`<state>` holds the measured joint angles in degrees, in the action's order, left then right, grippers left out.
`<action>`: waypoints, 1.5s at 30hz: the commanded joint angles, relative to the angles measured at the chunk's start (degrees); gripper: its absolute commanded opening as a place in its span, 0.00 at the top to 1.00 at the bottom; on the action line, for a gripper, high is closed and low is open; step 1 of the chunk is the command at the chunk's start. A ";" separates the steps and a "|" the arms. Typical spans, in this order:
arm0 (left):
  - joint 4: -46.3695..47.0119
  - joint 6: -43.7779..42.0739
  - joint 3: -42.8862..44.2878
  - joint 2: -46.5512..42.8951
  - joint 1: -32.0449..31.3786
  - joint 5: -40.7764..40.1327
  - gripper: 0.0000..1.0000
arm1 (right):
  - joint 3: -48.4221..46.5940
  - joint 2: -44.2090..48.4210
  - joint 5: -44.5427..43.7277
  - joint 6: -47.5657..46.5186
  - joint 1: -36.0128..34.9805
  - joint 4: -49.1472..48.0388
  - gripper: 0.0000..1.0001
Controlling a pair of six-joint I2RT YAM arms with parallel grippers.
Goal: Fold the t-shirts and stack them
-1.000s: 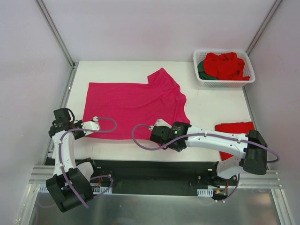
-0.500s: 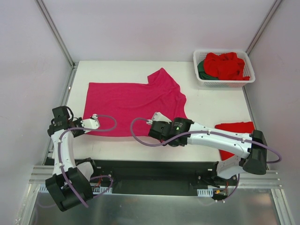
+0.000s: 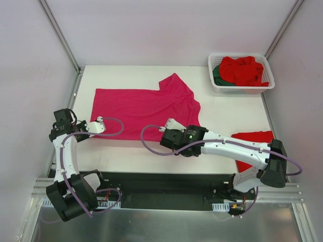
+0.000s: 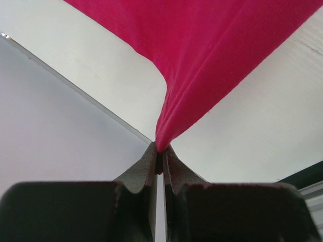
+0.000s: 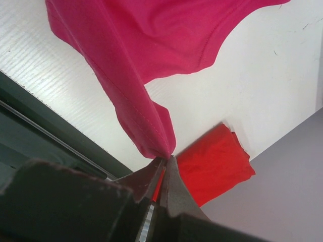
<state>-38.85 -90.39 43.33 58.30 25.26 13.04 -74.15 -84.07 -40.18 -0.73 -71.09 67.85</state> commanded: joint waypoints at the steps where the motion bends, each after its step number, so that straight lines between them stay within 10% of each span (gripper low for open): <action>1: 1.23 0.74 1.58 0.67 0.67 1.46 1.00 | -1.70 0.14 -2.88 -0.76 0.69 3.25 0.99; 22: 5.28 2.68 5.63 6.91 -0.21 3.57 1.00 | -2.05 -1.97 5.03 -1.55 1.22 -0.53 0.99; 45: 7.74 5.22 9.67 13.85 -4.95 2.70 1.00 | -5.66 -5.40 -6.22 -0.41 1.39 7.11 0.99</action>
<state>-31.77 -86.08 50.89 71.37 20.75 14.94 -77.87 -88.88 -41.95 -2.11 -69.89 70.37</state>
